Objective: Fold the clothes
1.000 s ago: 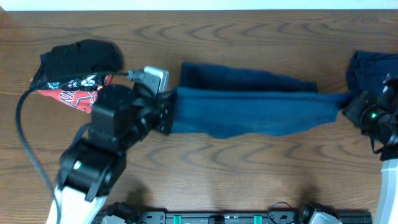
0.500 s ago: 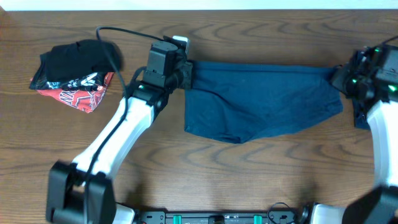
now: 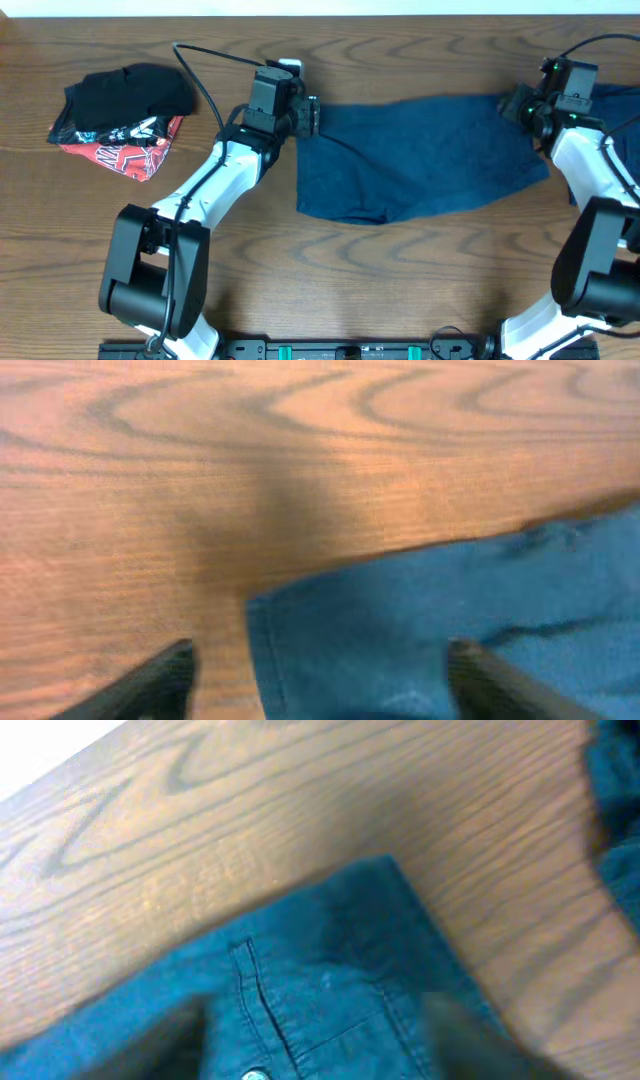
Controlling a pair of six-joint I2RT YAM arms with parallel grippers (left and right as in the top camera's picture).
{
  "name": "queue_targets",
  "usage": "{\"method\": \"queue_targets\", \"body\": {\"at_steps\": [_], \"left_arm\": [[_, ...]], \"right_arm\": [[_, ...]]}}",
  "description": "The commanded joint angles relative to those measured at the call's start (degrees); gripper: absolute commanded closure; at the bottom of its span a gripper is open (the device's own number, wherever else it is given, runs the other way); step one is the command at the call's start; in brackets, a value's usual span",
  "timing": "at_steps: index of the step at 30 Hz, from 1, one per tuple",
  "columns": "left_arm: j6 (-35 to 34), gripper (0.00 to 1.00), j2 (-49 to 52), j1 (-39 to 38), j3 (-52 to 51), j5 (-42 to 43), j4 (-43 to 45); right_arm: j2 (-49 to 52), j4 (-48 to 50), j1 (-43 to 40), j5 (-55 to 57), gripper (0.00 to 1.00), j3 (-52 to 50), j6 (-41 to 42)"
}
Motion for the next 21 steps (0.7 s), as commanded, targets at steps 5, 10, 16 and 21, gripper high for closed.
{"method": "queue_targets", "body": {"at_steps": [5,10,16,21], "left_arm": [[-1.27,0.12,-4.46,3.26,0.57,2.21,-4.74],[-1.88,0.12,-4.31,3.34,0.57,7.98,-15.06],[-4.35,0.12,-2.49,3.34,-0.44,11.37,-23.17],[-4.48,0.08,-1.75,3.34,-1.51,19.61,-23.28]], "right_arm": [[-4.81,-2.08,-0.44,-9.64,0.08,0.39,-1.31],[-8.15,-10.32,-0.02,-22.49,0.32,0.39,-3.21],[-7.3,-23.21,4.48,-15.8,0.78,0.31,-6.84],[-7.15,-31.98,5.51,3.43,0.68,0.31,2.86]]}}
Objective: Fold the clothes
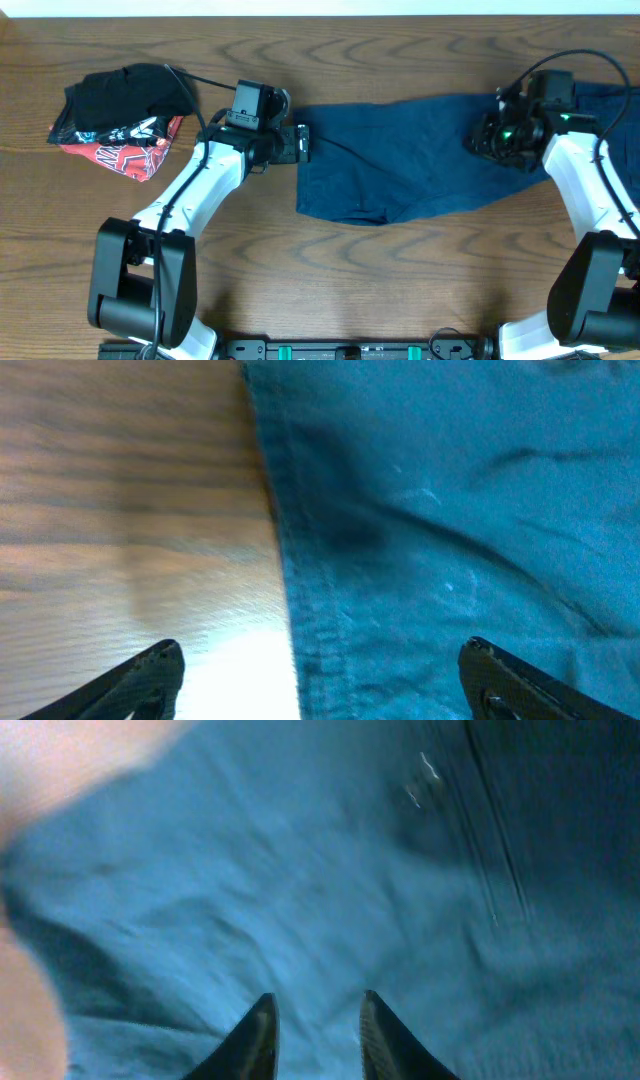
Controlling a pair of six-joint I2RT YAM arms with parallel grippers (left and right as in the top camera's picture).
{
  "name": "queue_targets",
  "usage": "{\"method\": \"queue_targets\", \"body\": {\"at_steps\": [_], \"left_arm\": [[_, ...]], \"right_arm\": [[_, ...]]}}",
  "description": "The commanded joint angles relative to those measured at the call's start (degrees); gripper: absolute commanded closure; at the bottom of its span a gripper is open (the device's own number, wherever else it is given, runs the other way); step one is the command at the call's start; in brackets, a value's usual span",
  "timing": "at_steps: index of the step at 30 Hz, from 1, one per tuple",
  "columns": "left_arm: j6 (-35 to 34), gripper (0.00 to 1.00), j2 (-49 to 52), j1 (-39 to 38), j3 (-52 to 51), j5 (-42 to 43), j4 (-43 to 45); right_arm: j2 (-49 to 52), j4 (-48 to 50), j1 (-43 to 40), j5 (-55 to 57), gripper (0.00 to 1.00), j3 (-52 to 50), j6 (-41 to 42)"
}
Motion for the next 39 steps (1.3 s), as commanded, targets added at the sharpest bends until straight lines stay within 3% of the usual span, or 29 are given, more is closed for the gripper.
{"method": "queue_targets", "body": {"at_steps": [1,7,13,21,28,30,34,37,39], "left_arm": [[-0.83,0.08,0.96,0.07,-1.09,8.39,-0.26],[-0.81,0.12,0.94,-0.61,-1.07,20.17,1.68],[-0.83,0.2,0.96,-4.48,-1.07,20.26,4.02],[-4.83,0.25,1.55,-11.04,-1.09,9.88,3.52],[-5.64,0.25,4.9,-13.14,-1.14,9.9,3.48],[-6.75,0.25,6.08,-13.25,-1.16,9.88,3.02],[-7.26,0.25,8.76,-13.22,-1.16,9.14,-0.07],[-7.23,0.25,10.29,-13.11,-1.16,6.14,-3.19],[-7.17,0.25,10.91,-12.79,-1.16,3.61,-4.39]], "right_arm": [[0.46,-2.84,-0.7,14.4,0.66,0.26,6.34],[0.46,-4.0,-8.09,15.32,0.39,0.26,5.66],[0.72,-4.11,-17.27,12.22,0.24,0.26,-6.95],[5.66,-3.37,-21.99,2.97,0.23,0.26,-11.28],[14.01,3.52,-20.98,2.99,0.24,0.26,-11.3],[16.35,4.42,-20.68,2.14,0.3,0.26,-11.32],[18.12,1.99,-20.41,-1.05,0.83,0.26,-11.3],[17.73,-2.25,-20.41,-2.29,0.97,0.26,-11.28],[17.33,-5.49,-20.41,-2.32,0.99,0.26,-11.26]]}}
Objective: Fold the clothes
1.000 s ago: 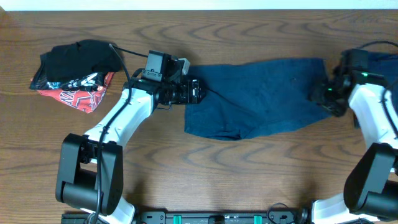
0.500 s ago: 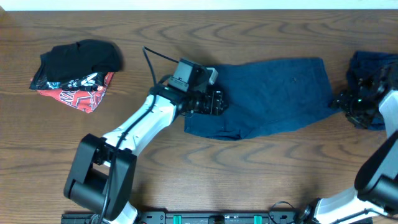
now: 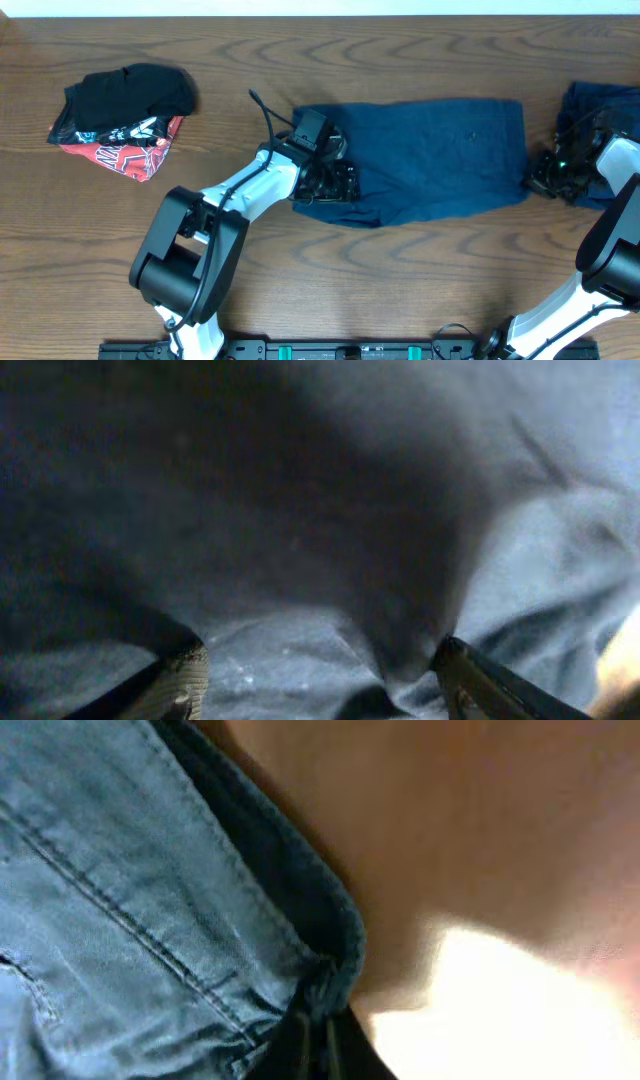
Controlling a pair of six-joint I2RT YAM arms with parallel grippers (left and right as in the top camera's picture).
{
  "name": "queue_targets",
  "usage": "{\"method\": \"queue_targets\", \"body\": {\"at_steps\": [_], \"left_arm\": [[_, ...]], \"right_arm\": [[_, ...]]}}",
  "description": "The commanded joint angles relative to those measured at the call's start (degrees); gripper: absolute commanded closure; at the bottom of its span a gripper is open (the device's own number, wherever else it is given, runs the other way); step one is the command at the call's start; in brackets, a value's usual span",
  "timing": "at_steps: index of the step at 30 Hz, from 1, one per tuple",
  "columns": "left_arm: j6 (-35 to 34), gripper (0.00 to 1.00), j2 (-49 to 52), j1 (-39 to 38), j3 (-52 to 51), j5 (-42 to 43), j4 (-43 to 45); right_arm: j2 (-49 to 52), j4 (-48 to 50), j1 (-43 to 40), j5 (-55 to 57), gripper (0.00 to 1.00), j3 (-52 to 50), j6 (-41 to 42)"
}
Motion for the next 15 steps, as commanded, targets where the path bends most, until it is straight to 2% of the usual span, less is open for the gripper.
{"method": "queue_targets", "body": {"at_steps": [1,5,9,11,15], "left_arm": [[-0.22,0.25,1.7,0.72,-0.79,-6.78,-2.12],[2.05,0.24,1.55,4.33,-0.24,-10.56,-2.08],[2.54,0.25,1.53,9.92,0.61,-10.05,-2.34],[2.54,0.24,1.42,12.61,0.74,-6.93,-2.51],[2.58,0.24,0.0,16.28,0.74,6.14,-2.45]], "right_arm": [[1.18,-4.48,1.07,-1.31,0.99,-0.9,-0.22],[0.72,-9.53,1.79,-3.76,0.99,-0.9,-0.28],[0.68,-11.19,2.97,-4.24,0.98,-0.9,-0.72],[0.68,-11.13,3.28,-4.22,0.97,-0.87,-0.74],[0.68,-9.79,2.71,-2.95,0.9,-0.85,-0.74]]}}
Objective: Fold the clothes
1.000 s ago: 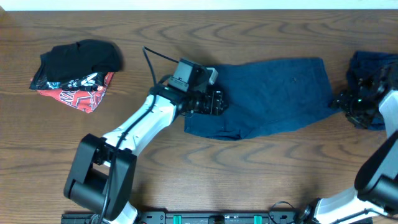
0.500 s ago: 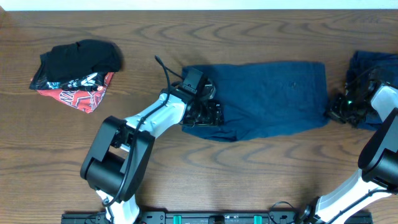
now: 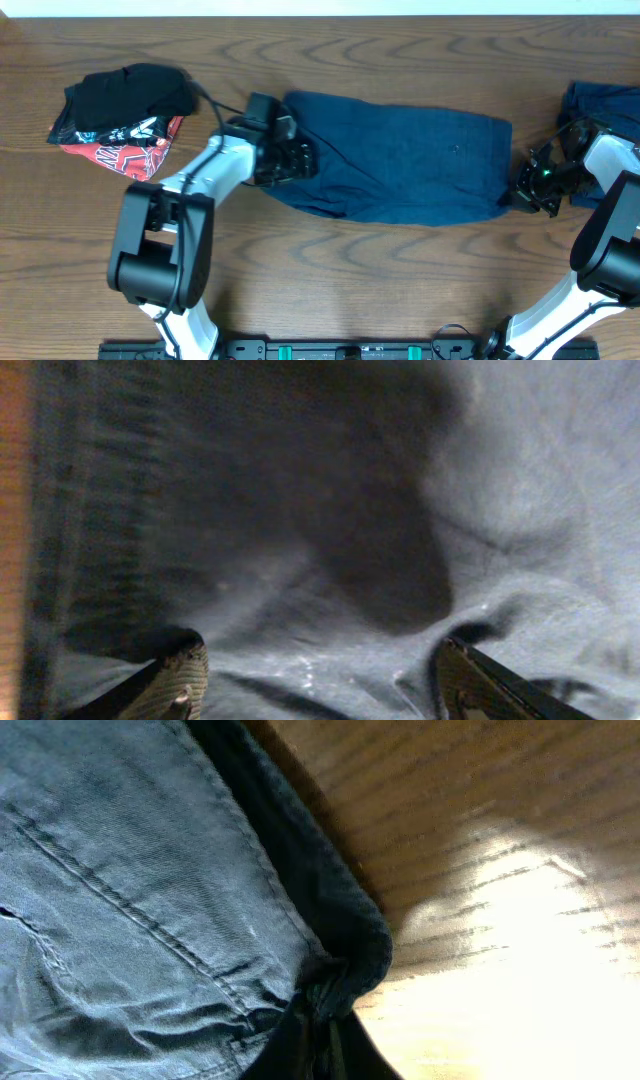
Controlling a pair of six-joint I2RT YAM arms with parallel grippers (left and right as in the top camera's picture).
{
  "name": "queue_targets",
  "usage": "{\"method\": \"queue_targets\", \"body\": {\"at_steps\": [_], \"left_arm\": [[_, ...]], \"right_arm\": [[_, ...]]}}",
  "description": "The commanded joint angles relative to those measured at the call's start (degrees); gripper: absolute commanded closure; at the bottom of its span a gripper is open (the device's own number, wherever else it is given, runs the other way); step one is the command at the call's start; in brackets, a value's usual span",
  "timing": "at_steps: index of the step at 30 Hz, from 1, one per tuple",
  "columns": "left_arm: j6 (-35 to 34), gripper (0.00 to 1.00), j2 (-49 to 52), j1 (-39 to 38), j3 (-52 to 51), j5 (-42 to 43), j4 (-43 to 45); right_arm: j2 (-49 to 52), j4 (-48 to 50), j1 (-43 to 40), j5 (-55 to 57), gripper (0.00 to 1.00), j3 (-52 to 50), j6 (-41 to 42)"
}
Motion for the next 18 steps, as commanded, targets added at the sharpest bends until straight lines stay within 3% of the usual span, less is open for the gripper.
{"method": "queue_targets", "body": {"at_steps": [1,2,7,8,13,18], "left_arm": [[0.96,0.24,-0.37,2.34,0.11,8.55,-0.63],[0.98,0.24,-1.18,2.8,0.11,9.81,-0.68],[3.96,0.23,-8.02,3.08,0.11,10.78,-0.48],[4.42,0.24,-9.46,2.95,0.11,10.78,-0.39],[3.58,0.24,-15.69,2.51,0.11,10.54,0.5],[-0.2,0.24,-15.04,0.87,-0.02,10.56,0.59]], "right_arm": [[0.68,1.64,-0.92,0.39,0.88,-0.28,-0.57],[0.68,1.95,-1.29,0.35,0.85,-0.28,-1.05],[0.68,4.22,-4.44,0.04,0.25,-0.22,-3.1],[0.68,5.01,-4.96,-0.5,0.2,-0.22,-3.54],[0.7,9.73,-5.38,-4.81,0.25,-0.24,-11.8],[1.31,10.4,-3.63,-6.8,0.26,-0.26,-17.31]]}}
